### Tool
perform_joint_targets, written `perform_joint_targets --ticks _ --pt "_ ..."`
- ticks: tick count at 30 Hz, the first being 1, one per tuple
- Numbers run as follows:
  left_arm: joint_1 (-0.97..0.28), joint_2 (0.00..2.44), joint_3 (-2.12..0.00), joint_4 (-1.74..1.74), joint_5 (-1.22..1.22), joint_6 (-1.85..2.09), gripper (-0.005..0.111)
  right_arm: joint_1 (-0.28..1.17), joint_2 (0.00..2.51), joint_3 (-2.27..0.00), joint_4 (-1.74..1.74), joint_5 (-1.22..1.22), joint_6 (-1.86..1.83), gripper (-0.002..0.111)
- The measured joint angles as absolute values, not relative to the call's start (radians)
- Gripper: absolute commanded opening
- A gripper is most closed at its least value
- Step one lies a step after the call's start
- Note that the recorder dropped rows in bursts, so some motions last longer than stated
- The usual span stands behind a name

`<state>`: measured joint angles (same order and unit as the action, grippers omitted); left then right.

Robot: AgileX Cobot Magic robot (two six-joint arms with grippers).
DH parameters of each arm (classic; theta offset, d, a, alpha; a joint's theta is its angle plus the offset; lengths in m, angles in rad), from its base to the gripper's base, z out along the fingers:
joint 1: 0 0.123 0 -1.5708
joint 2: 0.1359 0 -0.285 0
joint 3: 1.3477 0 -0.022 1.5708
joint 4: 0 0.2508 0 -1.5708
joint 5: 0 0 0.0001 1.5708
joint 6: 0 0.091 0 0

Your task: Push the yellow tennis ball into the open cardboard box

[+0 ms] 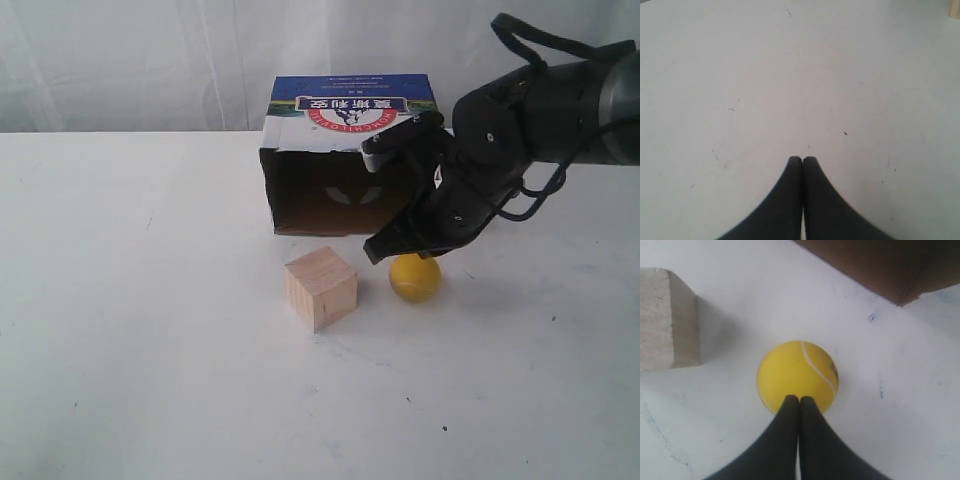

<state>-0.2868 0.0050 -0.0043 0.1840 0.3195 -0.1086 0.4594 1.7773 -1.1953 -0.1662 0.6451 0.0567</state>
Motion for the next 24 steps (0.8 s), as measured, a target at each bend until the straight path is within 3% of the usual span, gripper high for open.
perform_joint_targets --ticks 24 --pt "-0.287 0.005 -0.004 0.184 0.32 -0.109 0.0 0.489 1.853 -1.195 -0.119 0.732 0.049 0.0"
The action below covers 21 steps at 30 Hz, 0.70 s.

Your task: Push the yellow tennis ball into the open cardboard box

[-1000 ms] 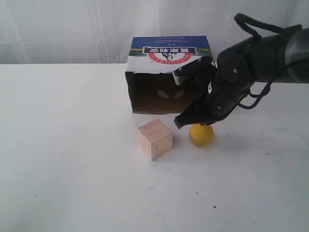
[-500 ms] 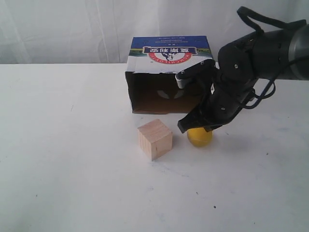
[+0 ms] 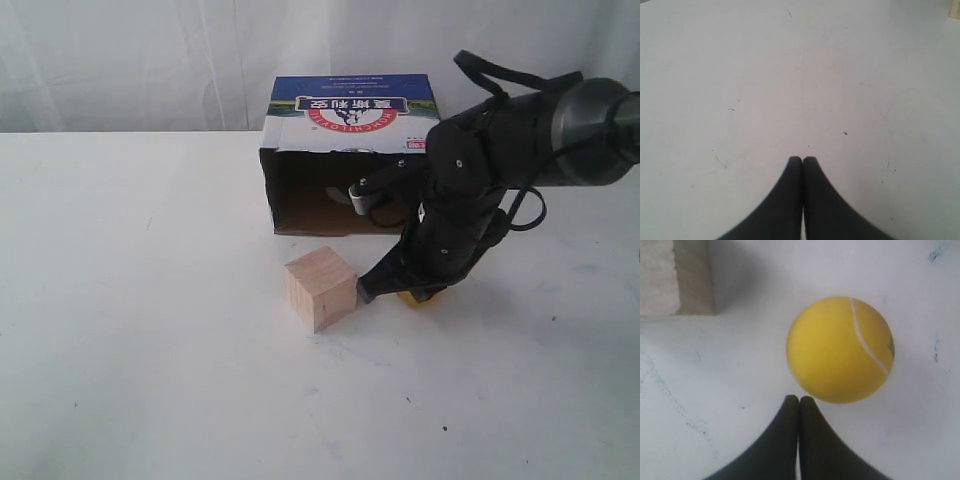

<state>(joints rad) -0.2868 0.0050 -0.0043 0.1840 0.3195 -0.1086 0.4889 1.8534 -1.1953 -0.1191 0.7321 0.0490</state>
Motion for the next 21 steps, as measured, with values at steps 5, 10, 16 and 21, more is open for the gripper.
perform_joint_targets --ticks 5,10,16,21 --pt "-0.287 0.005 -0.004 0.184 0.32 -0.109 0.0 0.489 1.865 -1.195 -0.119 0.671 0.049 0.0" --pt "-0.287 0.005 -0.004 0.184 0.32 -0.109 0.0 0.489 1.869 -1.219 -0.138 0.636 0.04 0.0" --pt "-0.287 0.005 -0.004 0.184 0.32 -0.109 0.0 0.489 1.869 -1.317 -0.192 0.662 0.037 0.0" --pt "-0.287 0.005 -0.004 0.184 0.32 -0.109 0.0 0.489 1.85 -1.384 -0.216 0.71 0.034 0.0"
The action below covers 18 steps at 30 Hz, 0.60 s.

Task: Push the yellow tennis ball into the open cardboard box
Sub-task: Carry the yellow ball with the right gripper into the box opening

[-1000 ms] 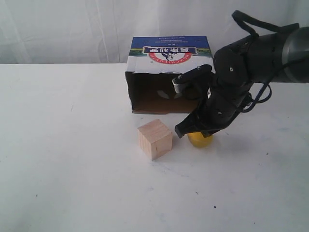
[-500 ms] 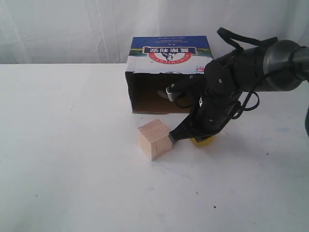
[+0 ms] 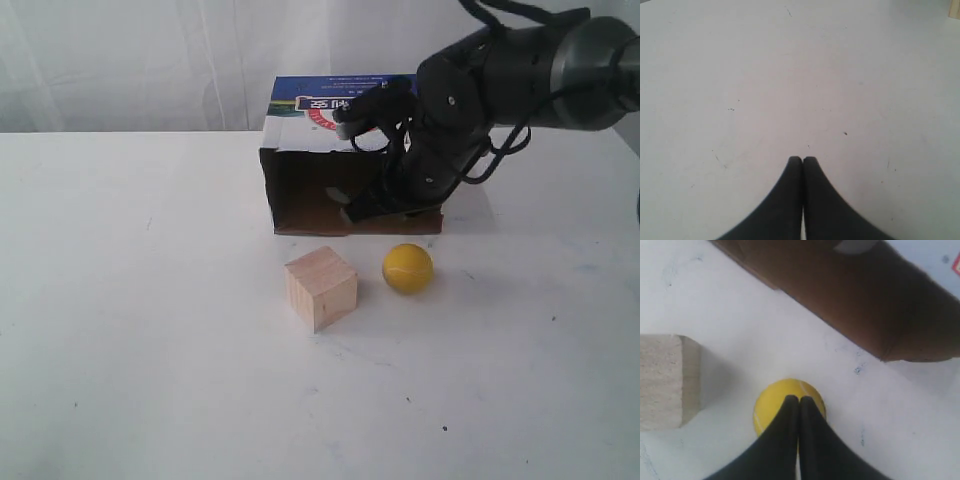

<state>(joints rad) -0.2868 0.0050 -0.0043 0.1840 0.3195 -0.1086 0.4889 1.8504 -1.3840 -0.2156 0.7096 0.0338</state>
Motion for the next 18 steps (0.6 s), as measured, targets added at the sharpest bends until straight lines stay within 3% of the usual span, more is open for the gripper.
perform_joint_targets --ticks 8,18 --pt "-0.287 0.005 -0.004 0.184 0.32 -0.109 0.0 0.495 1.806 -1.351 -0.175 0.81 0.034 0.0" --pt "-0.287 0.005 -0.004 0.184 0.32 -0.109 0.0 0.516 1.856 -1.25 -0.103 0.735 0.023 0.0"
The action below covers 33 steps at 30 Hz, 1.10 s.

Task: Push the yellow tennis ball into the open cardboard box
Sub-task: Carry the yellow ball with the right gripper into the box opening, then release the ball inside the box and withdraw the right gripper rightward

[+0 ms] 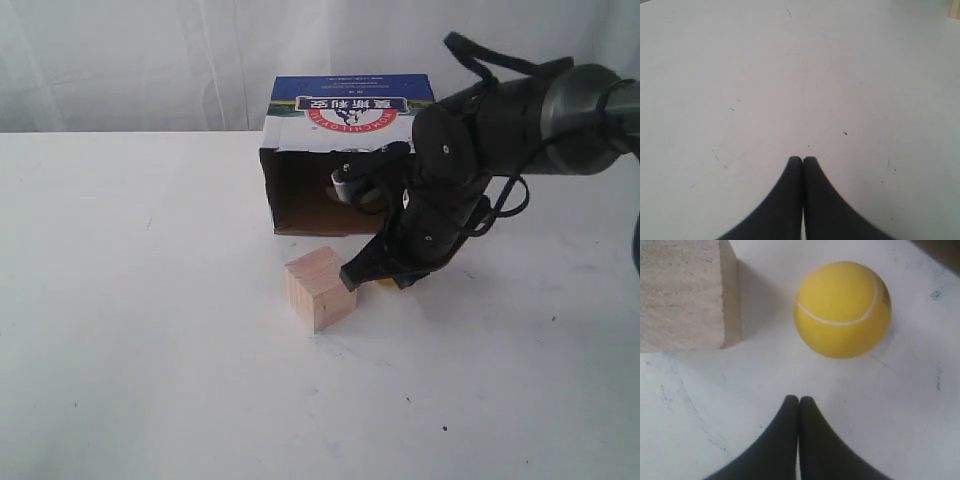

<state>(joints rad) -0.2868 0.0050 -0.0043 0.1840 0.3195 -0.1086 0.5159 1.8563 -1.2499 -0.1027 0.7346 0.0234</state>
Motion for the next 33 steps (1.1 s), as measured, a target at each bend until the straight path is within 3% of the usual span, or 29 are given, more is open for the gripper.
perform_joint_targets --ticks 7,15,20,33 --pt "-0.287 0.005 -0.004 0.184 0.32 -0.109 0.0 0.489 1.973 -1.278 -0.103 0.601 0.014 0.0" --pt "-0.287 0.005 -0.004 0.184 0.32 -0.109 0.0 0.459 2.013 -1.518 -0.116 0.647 0.007 0.0" --pt "-0.287 0.005 -0.004 0.184 0.32 -0.109 0.0 0.452 1.937 -1.553 -0.125 0.728 0.007 0.0" --pt "-0.287 0.005 -0.004 0.184 0.32 -0.109 0.0 0.479 1.671 -1.291 -0.113 0.706 0.079 0.0"
